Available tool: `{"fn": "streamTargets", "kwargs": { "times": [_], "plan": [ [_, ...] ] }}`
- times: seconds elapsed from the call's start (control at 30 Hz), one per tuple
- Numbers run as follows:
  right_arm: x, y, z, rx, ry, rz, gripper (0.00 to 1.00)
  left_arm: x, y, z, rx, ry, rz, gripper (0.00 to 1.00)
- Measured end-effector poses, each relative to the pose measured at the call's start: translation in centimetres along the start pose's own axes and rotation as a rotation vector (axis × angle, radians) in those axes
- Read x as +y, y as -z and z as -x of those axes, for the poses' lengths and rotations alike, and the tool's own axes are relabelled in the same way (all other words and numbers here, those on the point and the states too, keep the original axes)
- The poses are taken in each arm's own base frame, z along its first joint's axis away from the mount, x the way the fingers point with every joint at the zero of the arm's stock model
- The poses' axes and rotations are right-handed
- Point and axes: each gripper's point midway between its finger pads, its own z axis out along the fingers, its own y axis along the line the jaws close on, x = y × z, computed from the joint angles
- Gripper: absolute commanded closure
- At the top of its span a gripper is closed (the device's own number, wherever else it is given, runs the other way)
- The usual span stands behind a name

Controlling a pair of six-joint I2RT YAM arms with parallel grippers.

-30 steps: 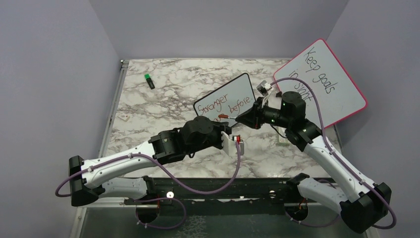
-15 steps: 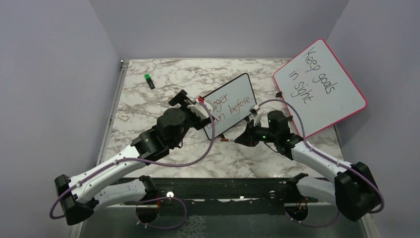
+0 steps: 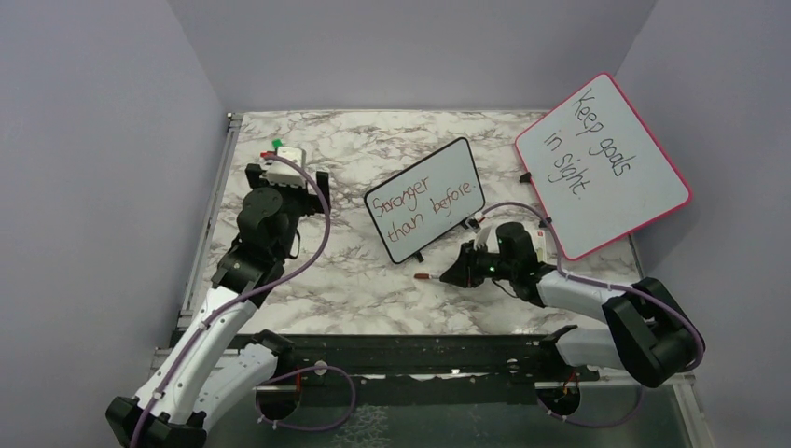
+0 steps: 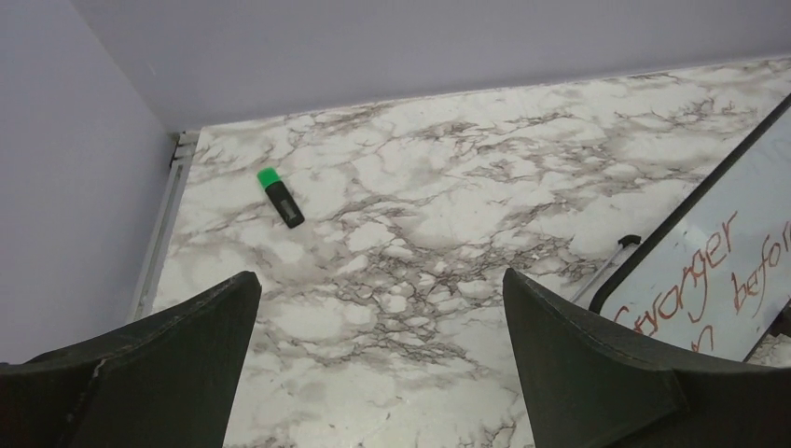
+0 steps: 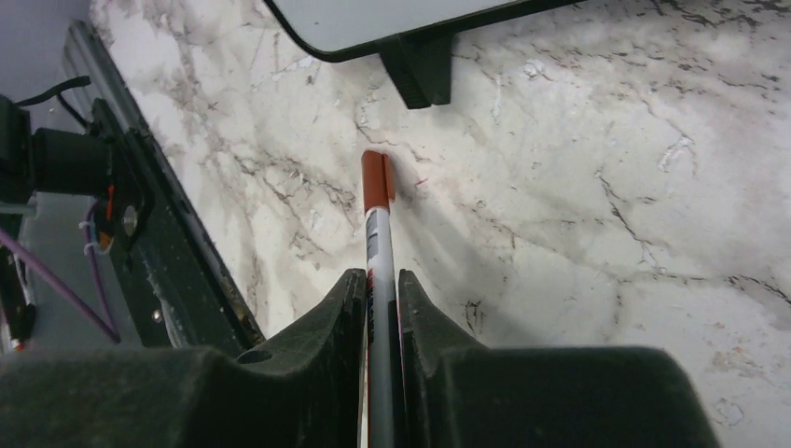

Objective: Write a sentence on the whiteboard
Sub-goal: Place the whiteboard marker at the center of the board, then reset both arms

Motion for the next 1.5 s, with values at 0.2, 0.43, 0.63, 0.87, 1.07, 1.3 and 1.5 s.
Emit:
{"fn": "streamTargets", "kwargs": {
  "times": [0.2, 0.43, 0.63, 0.87, 1.07, 1.3, 1.5],
  "plan": [
    [-1.5, 0.2, -0.9, -0.003, -0.022, -0.08, 0.39, 2.3, 0.9, -2.4, 0.007, 0.101, 0.043, 0.01],
    [-2.8, 2.0, 0.9, -0.09, 0.004, -0.224, 0.13, 3.4, 3.7, -2.8, -0.074, 0.166, 0.061, 0.01],
    [-2.5, 6.3, 6.3, -0.273, 0.068, -0.395, 0.0, 4.1, 5.5, -3.0, -0.131, 0.222, 0.087, 0.01],
    [1.0, 16.6, 15.3, -0.634, 0.157, -0.595, 0.0, 5.0, 8.2, -1.5, -0.221, 0.251, 0.098, 0.01],
    [4.1, 25.6, 18.5, -0.869, 0.213, -0.723, 0.0, 6.2, 11.3, 0.1, -0.339, 0.303, 0.125, 0.01],
    [3.9, 30.6, 17.6, -0.989, 0.251, -0.85, 0.0, 7.2, 14.0, 2.0, -0.473, 0.419, 0.134, 0.01],
    [2.2, 30.6, 16.0, -0.982, 0.258, -0.916, 0.0, 7.4, 14.4, 2.1, -0.463, 0.49, 0.143, 0.01]
  ]
}}
